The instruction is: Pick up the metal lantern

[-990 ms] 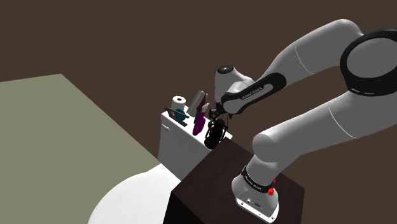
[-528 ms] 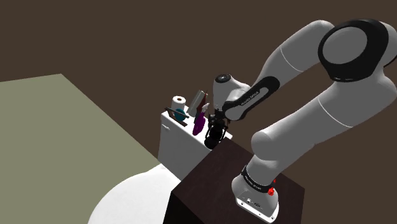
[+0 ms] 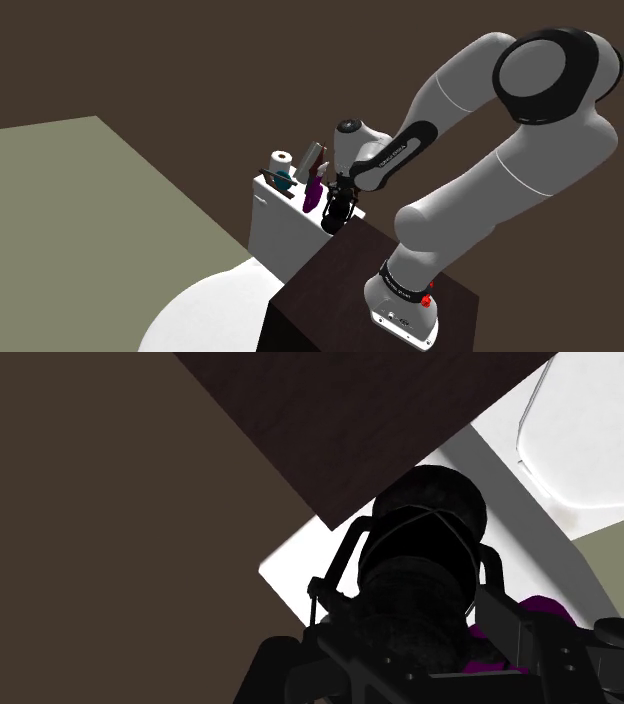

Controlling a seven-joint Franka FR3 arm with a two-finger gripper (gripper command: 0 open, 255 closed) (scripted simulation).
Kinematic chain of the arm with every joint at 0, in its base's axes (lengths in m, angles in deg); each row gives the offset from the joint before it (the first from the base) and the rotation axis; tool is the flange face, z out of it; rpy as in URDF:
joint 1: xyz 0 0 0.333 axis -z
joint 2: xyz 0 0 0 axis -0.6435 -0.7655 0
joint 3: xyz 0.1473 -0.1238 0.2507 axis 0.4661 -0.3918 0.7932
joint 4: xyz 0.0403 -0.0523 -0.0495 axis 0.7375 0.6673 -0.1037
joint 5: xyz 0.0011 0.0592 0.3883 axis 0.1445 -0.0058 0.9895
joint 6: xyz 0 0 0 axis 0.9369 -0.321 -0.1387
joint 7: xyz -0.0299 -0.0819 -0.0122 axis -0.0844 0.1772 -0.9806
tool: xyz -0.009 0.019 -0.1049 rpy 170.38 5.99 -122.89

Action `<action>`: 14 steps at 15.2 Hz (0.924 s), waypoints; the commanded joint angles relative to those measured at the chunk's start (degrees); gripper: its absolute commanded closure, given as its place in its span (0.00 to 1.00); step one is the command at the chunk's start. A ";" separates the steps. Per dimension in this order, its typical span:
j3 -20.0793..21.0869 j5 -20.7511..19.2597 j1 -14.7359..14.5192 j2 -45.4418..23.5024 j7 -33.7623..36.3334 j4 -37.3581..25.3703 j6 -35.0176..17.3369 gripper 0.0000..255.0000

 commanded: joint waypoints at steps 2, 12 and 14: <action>0.01 -0.14 0.07 -0.28 0.10 0.06 -0.13 1.00; -2.05 8.69 -3.98 8.54 -8.64 0.13 7.19 1.00; -2.45 10.20 -4.80 10.41 -10.24 -0.16 9.13 1.00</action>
